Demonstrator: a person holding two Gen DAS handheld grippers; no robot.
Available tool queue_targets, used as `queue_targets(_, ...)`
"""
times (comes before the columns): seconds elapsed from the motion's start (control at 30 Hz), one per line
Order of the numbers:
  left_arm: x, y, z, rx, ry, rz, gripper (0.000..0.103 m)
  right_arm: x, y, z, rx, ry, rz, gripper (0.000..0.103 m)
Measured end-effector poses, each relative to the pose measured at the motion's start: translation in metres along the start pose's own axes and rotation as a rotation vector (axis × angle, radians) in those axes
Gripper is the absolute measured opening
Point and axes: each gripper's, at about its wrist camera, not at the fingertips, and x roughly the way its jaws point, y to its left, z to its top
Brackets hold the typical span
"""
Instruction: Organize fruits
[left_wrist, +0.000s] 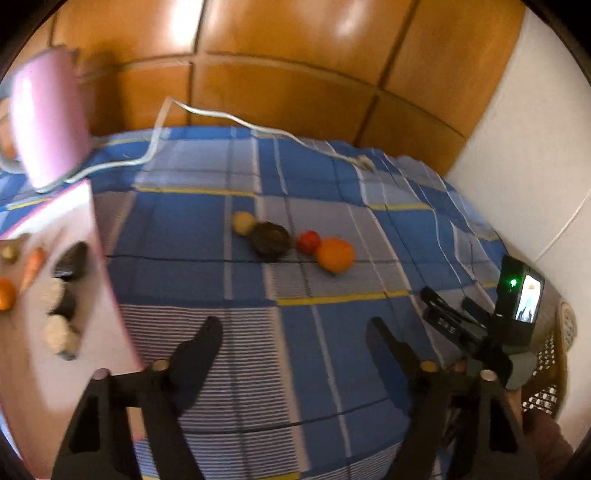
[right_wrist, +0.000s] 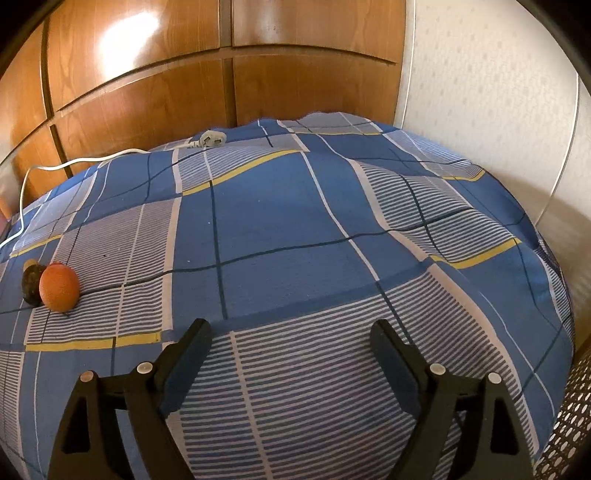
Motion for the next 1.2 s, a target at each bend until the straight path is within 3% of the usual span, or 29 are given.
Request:
queue_targets(0.1, 0.015, -0.008, 0.004, -0.001, 0.037, -0.025, 0.075, 0.0, 0.0, 0.0, 0.001, -0.001, 0.001, 0.089)
queue_targets(0.23, 0.024, -0.018, 0.015, -0.002, 0.03, -0.043, 0.073, 0.0, 0.0, 0.0, 0.001, 0.0, 0.001, 0.089)
queue_targets(0.37, 0.034, -0.025, 0.026, -0.015, 0.008, -0.039, 0.075, 0.0, 0.0, 0.0, 0.002, -0.001, 0.001, 0.089)
queue_targets(0.6, 0.059, -0.036, 0.044, -0.034, 0.048, -0.038, 0.072, 0.0, 0.0, 0.0, 0.002, -0.001, 0.001, 0.089)
queue_targets(0.67, 0.066, -0.038, 0.048, -0.047, 0.058, -0.033, 0.062, 0.0, 0.0, 0.0, 0.002, -0.001, 0.001, 0.089)
queue_targets(0.93, 0.106, -0.04, 0.058, -0.093, 0.123, 0.035, 0.058, 0.0, 0.0, -0.001, 0.003, -0.002, 0.002, 0.089)
queue_targets(1.0, 0.113, -0.04, 0.057, -0.091, 0.126, 0.034, 0.041, -0.001, -0.001, 0.0, 0.002, -0.002, 0.002, 0.089)
queue_targets(1.2, 0.102, -0.033, 0.043, -0.062, 0.082, -0.015, 0.039, -0.001, -0.001, 0.0, 0.003, -0.004, 0.002, 0.089)
